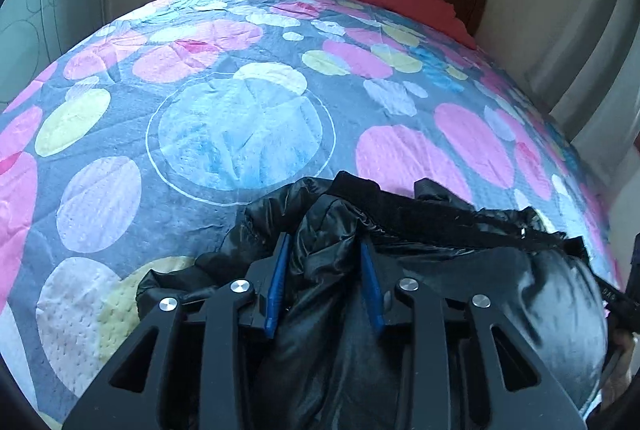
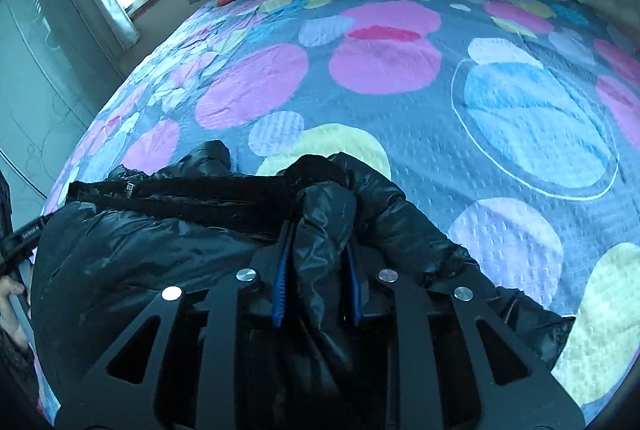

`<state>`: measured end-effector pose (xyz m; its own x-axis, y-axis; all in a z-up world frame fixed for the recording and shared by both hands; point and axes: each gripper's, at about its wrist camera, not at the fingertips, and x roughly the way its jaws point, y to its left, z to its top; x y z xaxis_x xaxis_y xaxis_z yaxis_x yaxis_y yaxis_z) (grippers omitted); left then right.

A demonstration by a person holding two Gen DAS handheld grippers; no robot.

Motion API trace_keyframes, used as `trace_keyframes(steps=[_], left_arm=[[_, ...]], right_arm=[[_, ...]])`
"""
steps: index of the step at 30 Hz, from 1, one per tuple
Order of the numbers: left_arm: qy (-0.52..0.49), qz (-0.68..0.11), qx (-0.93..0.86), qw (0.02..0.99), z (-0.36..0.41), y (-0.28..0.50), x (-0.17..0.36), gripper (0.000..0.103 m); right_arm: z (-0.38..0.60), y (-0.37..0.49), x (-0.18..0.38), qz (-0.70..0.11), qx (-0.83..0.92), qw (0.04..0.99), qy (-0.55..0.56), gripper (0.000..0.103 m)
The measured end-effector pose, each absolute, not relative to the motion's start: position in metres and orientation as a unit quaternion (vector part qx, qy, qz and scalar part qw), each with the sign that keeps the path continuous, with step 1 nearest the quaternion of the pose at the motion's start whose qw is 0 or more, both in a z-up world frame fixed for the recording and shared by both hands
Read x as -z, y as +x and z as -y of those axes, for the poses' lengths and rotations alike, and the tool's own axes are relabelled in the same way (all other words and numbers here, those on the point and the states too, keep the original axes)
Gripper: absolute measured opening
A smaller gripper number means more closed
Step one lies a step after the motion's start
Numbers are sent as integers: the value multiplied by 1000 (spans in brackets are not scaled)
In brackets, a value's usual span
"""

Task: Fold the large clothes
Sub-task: 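Open both tools and smooth the folded jacket flat on the bed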

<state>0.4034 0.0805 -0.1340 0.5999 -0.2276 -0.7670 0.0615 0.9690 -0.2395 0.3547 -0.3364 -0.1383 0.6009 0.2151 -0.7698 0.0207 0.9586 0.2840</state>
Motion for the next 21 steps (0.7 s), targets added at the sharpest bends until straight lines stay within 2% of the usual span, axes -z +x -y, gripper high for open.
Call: trace_keyframes(steps=[2,4,5,8,13,14,15,21], left_arm=[[-91,-443,80,888,-79,405,131,37],[-86,-447,75,887,-79,404,126,43],[-82,-452,66,886,-80,402,122,49],[-88,-450,43,888,-86,391,106,51],[-109,-414,28,903,-84,356,67,53],[-120,-410,33,904,-81,350,65,59],[-134,-406,40,903,-77,345,64,64],[-149,-428,44,890,-28,335,100,67]], right_arm=[[336,354,138,-444,-52,885,131,25],[337,354,136,-445,-52,884,135,28],[338,354,134,-446,-52,883,138,33],[341,344,118,-434,-27,890,135,53],[326,307,68,-373,-1,919,129,53],[316,303,63,-368,-8,921,127,53],[309,300,61,-367,-14,922,125,53],[236,308,79,-389,-54,916,77,52]])
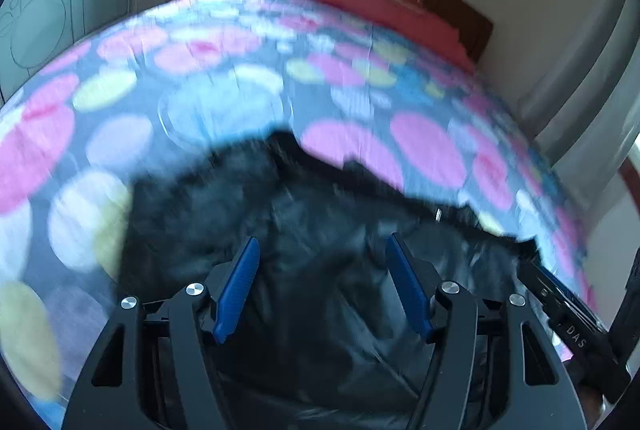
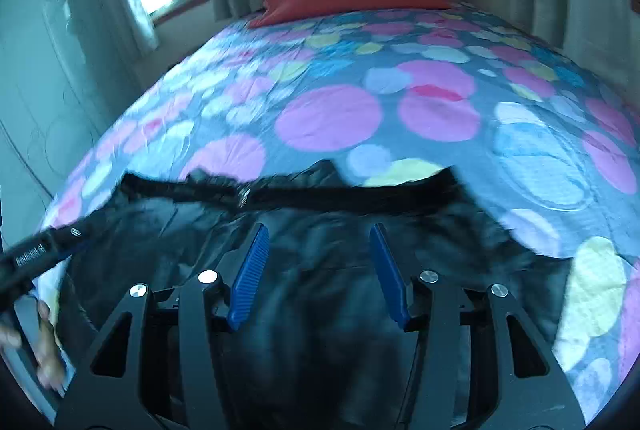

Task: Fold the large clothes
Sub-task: 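Open both tools and smooth the folded jacket flat on the bed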

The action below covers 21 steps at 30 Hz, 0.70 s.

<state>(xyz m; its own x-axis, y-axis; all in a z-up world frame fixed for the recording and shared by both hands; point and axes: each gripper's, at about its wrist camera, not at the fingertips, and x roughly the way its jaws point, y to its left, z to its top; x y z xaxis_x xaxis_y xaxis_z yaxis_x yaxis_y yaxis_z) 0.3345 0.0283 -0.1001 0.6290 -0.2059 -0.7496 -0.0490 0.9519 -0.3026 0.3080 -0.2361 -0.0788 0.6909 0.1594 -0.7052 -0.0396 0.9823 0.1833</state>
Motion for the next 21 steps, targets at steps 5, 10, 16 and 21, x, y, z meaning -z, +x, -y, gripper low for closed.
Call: trace_keyframes(steps=[5,10,16,21], left_arm=[[-88,-403,24,911,-11,335,121,76],[-60,-401,17,914,-2,340,139,77],[-38,-418,8,908,2,345,141,78],[-88,-415,-6,906,-26,316,112,77]], right_arm=[[213,322,115,-422,-39,905,44,58],[212,330,137,-423,-25,905,42,61],[210,333,142,-420,-15,907,31,60],[236,299,101,-388,-14,918,82,60]])
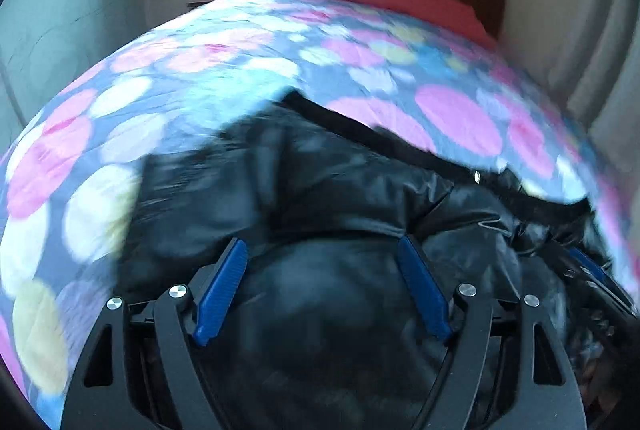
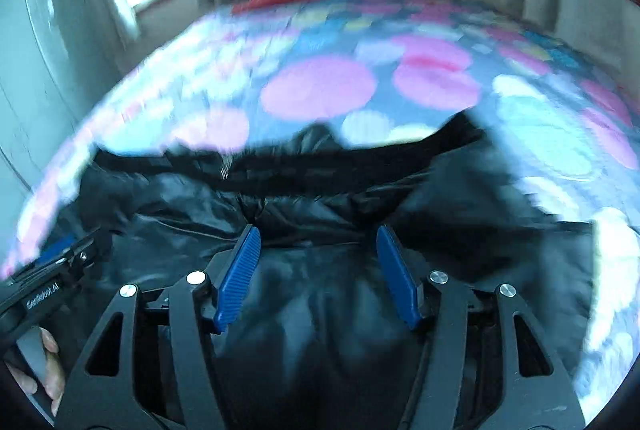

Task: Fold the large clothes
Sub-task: 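Open both tools and smooth the folded jacket flat on the bed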

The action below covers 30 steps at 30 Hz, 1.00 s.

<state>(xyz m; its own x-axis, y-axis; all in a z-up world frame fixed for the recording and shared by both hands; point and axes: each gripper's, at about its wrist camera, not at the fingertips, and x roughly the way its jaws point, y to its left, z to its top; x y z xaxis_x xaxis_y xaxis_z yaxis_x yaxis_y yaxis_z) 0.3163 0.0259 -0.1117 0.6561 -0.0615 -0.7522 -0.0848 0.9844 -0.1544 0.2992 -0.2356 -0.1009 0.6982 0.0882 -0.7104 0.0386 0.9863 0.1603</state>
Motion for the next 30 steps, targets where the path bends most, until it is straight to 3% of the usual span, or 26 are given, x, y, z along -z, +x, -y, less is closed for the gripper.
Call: trace_keyframes(steps=[4,8,14,17,23,30], left_arm=[[-114,-391,-35,913,-53,294,114,77],[-58,-408,-37,910,-40,300,133,78],[-51,-418,-30,907,-36,311,149,78],[-37,-425,-45,904,-33,304,135,76],[-123,-394,-31,910,-39,271,104,76],[-44,-386,-12,921,-10,274,136,80]], right_arm=[[260,270,89,-365,36,928,58,60],[277,274,127,-407,46,911,49,60],[280,283,150,-394,52,916,56,60],[280,281,142,-394,54,916,56,59],[250,250,101,-353,23,933,63,59],[214,258,131,-376,-7,926,29,59]])
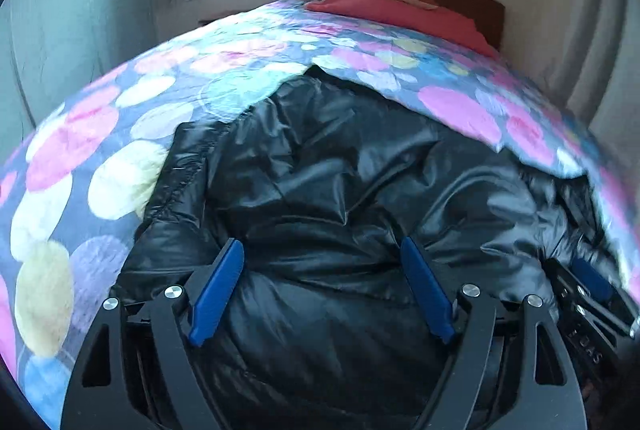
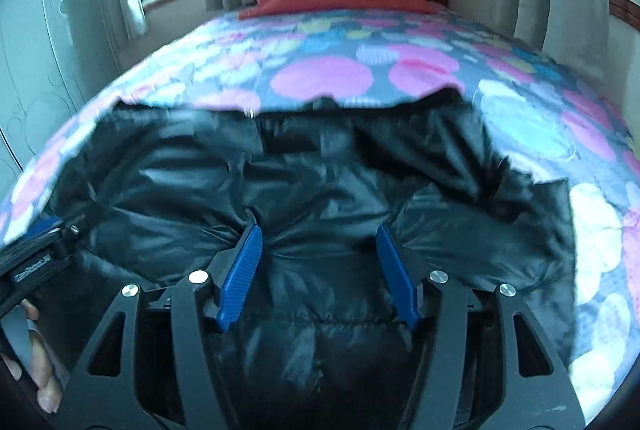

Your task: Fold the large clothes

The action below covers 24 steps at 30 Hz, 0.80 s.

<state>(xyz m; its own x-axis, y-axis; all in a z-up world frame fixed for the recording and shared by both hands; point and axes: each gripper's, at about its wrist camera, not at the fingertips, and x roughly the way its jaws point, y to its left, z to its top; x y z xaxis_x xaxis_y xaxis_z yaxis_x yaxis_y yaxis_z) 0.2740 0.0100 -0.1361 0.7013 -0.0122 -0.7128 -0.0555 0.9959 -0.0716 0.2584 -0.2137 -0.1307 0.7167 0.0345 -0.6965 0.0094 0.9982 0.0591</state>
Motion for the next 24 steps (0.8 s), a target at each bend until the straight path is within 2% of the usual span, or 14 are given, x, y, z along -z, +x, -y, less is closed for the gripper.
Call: trace_keyframes(steps=[4,8,11,15,19,24], left_arm=[[-24,-386,-3,922,-5,282,148,80],[-39,-386,3,922,-15,274,135,80],[-68,-377,5,924,-32,256,123,79],[-99,-346,-25,933,-66,221,105,80],[-173,-342,-56,922,-110,192,108,80],[-305,-392,-53,866,-145,185,151,80]], right_arm=[[207,265,143,-377,8,926,3,59],[215,255,130,-372,1,928,32,61],[230,225,110,-341,10,938,70,77],[269,180,93,-313,45,943,108,83],[312,157,103,-328,87,928,153,84],[347,144,144,-363,80,889,268,84]])
